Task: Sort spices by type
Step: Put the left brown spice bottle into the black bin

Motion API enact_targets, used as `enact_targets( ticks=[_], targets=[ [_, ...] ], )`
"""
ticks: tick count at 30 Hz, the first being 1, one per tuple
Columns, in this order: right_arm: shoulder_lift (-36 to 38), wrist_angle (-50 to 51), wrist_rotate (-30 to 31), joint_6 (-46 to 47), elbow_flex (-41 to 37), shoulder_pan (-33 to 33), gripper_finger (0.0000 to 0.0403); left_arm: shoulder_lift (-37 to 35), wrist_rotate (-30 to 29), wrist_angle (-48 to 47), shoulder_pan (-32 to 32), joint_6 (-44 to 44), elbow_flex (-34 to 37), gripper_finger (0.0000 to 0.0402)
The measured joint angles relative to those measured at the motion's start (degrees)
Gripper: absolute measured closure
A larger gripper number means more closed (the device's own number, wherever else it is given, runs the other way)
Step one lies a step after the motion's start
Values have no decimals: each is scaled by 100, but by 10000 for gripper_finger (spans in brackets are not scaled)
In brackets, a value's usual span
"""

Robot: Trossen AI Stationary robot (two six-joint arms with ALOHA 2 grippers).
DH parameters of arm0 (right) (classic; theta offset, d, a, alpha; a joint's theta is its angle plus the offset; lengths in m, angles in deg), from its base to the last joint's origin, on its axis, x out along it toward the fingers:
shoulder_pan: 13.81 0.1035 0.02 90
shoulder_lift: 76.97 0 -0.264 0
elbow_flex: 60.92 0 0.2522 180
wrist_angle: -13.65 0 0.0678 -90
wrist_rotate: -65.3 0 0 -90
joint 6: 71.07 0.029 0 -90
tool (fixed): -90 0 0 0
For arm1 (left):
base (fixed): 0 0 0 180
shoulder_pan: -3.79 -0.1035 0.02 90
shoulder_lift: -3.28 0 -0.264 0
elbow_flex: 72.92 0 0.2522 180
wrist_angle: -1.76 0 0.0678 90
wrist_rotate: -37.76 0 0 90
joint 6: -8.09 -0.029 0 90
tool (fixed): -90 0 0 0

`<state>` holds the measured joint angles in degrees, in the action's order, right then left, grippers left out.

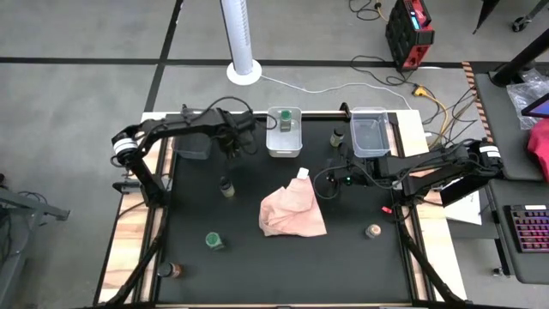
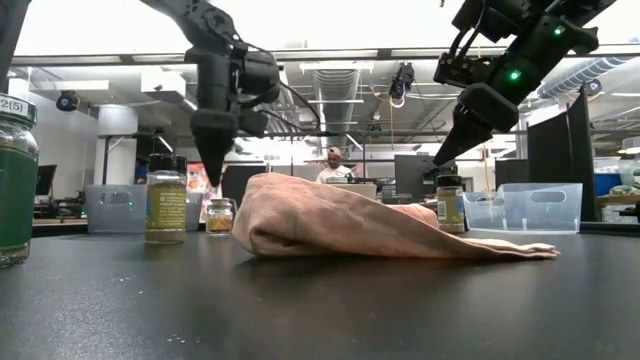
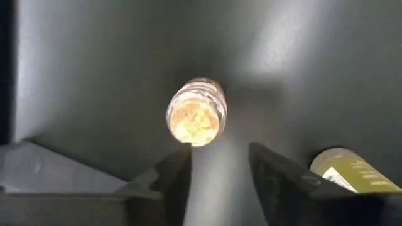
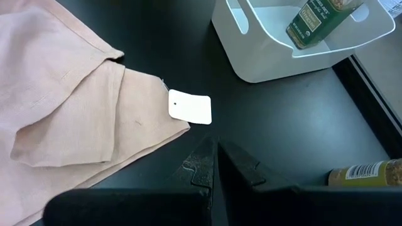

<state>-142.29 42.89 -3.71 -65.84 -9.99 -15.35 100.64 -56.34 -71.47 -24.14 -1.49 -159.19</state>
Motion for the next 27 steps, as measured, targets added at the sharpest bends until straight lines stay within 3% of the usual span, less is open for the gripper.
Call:
enact_targets(
  ticks=[7, 12, 27],
  targets=[
    [0, -124, 0, -20, -2, 0, 390, 0, -398, 585, 0, -388, 284, 124],
    [0, -122, 0, -63, 0, 0, 390, 0, -394, 736, -78, -715, 303, 72],
    [0, -120, -2, -134, 0, 0, 390, 27, -214, 1234, -236, -555, 830, 79]
  ],
)
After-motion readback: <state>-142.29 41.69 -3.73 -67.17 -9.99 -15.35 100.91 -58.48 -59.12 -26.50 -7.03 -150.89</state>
